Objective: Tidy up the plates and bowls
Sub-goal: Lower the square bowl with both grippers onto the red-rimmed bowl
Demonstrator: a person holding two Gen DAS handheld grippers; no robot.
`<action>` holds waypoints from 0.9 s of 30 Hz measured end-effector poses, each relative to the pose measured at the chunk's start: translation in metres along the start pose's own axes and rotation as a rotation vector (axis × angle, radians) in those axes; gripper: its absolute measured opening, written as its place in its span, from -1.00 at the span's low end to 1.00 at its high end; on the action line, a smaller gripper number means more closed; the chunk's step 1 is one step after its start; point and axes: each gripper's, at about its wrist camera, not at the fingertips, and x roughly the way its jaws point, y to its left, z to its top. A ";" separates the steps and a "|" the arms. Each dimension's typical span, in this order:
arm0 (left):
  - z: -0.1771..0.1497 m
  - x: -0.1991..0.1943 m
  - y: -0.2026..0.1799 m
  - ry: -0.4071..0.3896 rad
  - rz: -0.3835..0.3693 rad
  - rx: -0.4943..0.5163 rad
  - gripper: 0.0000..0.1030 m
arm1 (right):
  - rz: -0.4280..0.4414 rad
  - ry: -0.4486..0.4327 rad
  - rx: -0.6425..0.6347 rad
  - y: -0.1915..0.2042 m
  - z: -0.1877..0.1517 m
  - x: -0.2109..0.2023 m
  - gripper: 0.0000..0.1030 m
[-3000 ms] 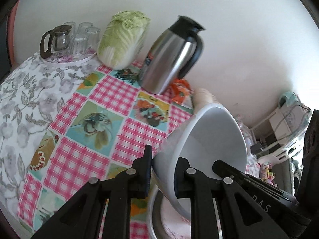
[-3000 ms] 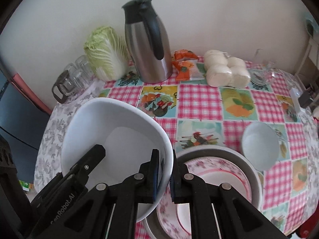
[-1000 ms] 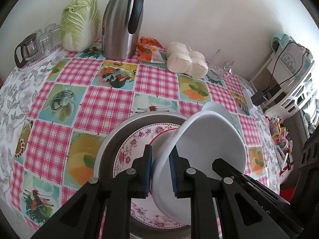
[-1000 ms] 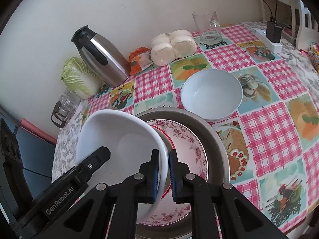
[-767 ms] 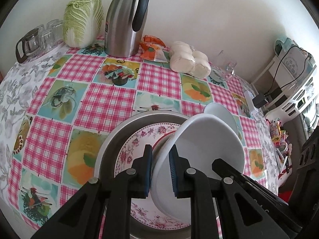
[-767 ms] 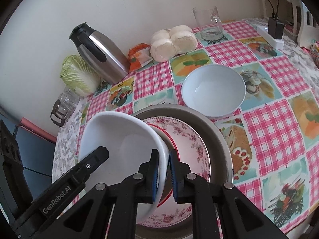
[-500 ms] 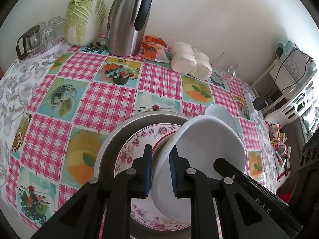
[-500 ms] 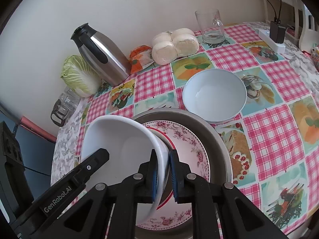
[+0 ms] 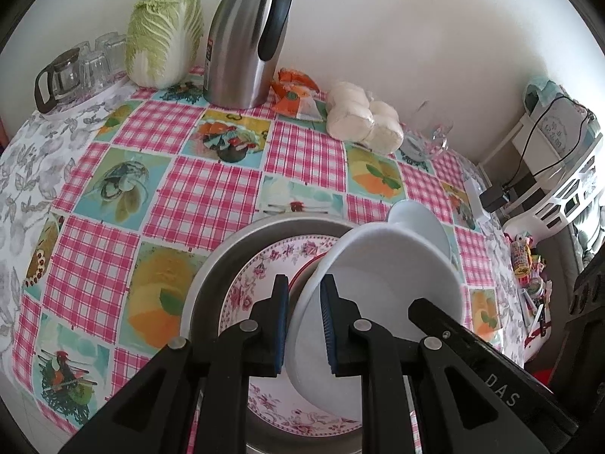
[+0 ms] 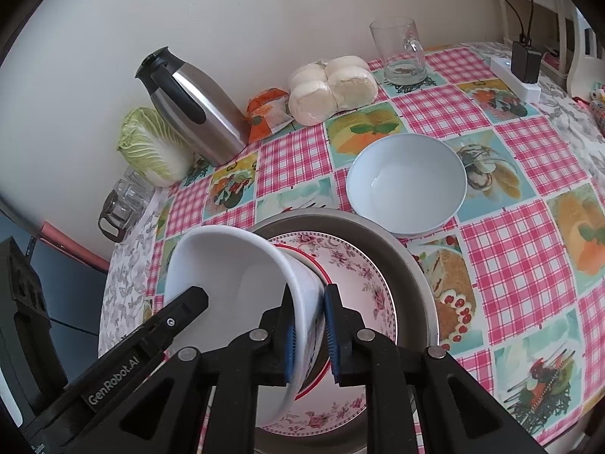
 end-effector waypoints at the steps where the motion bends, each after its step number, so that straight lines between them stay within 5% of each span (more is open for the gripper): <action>1: 0.001 -0.003 -0.001 -0.008 0.000 0.002 -0.66 | 0.000 -0.001 -0.001 0.000 0.000 0.000 -0.67; 27: 0.001 -0.009 0.000 -0.010 0.029 0.003 -0.63 | 0.007 0.009 0.009 -0.006 0.002 -0.001 -0.66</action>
